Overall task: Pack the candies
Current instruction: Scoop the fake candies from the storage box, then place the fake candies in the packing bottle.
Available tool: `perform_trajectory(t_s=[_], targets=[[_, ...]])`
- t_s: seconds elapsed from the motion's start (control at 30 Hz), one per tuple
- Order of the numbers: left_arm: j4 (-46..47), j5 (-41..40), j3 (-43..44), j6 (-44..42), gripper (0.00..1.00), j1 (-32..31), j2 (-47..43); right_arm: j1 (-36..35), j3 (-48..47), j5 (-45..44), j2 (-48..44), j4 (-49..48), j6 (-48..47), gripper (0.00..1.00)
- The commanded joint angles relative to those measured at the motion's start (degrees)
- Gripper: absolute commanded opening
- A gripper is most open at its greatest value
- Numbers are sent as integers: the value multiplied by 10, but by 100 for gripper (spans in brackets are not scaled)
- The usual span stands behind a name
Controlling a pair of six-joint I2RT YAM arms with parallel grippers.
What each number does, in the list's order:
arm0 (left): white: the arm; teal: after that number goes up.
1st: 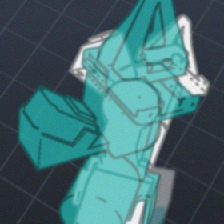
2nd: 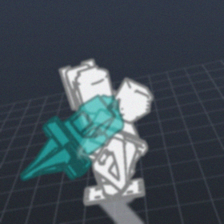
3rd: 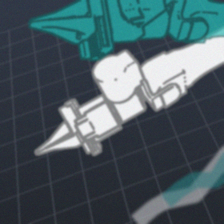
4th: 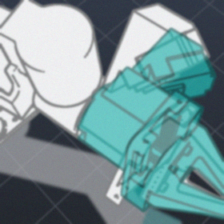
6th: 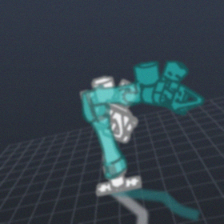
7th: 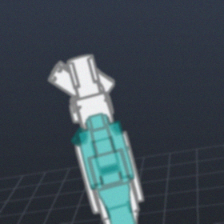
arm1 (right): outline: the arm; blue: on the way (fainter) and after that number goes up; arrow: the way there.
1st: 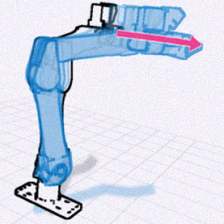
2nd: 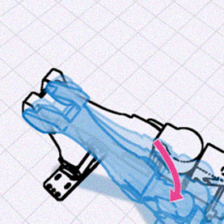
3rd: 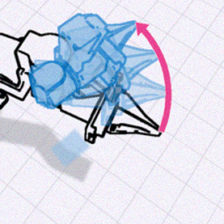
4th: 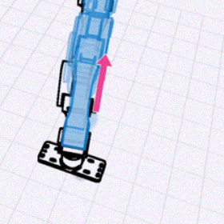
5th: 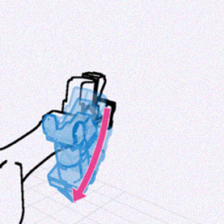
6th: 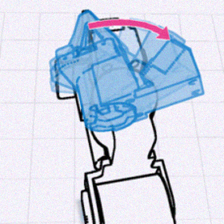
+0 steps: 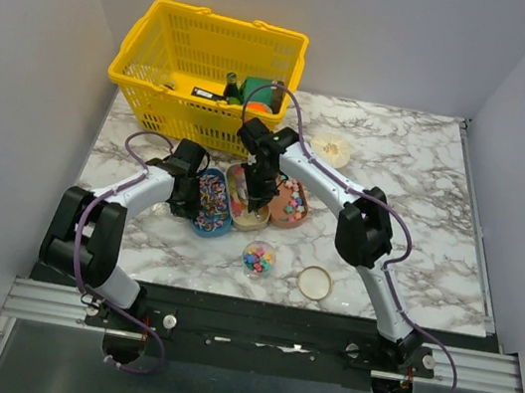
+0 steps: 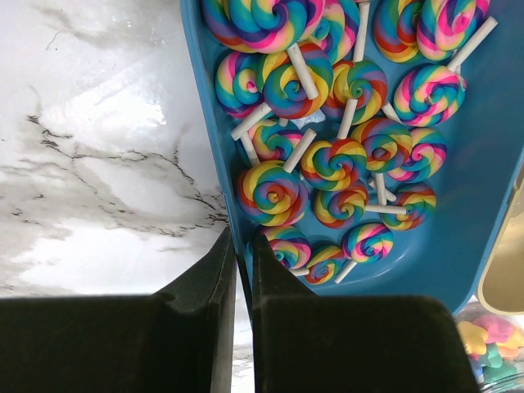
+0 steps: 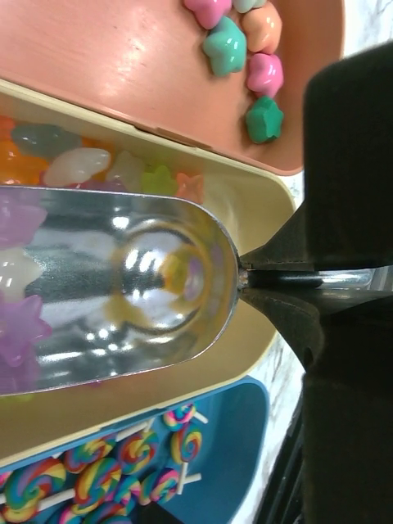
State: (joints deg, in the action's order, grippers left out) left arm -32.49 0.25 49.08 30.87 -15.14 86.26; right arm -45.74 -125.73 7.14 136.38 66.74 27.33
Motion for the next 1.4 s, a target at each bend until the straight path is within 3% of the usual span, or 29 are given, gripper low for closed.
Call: perform_trajectory(t_s=[0.0,0.27,0.83,1.23,1.37], targets=[[13,22,8,-10,12,-11,8,26,18,-51,35,-57,31,1],[11,19,17,-11,12,-11,7,26,58,-56,16,-77,1,1],[-3,5,67,-13,17,-11,10,3,183,-85,-120,-124,-57,1],[1,10,48,-10,35,-11,-17,-19,251,-87,-207,-154,-68,1],[-2,8,51,-11,49,-11,-35,-30,278,-93,-262,-146,-62,1]])
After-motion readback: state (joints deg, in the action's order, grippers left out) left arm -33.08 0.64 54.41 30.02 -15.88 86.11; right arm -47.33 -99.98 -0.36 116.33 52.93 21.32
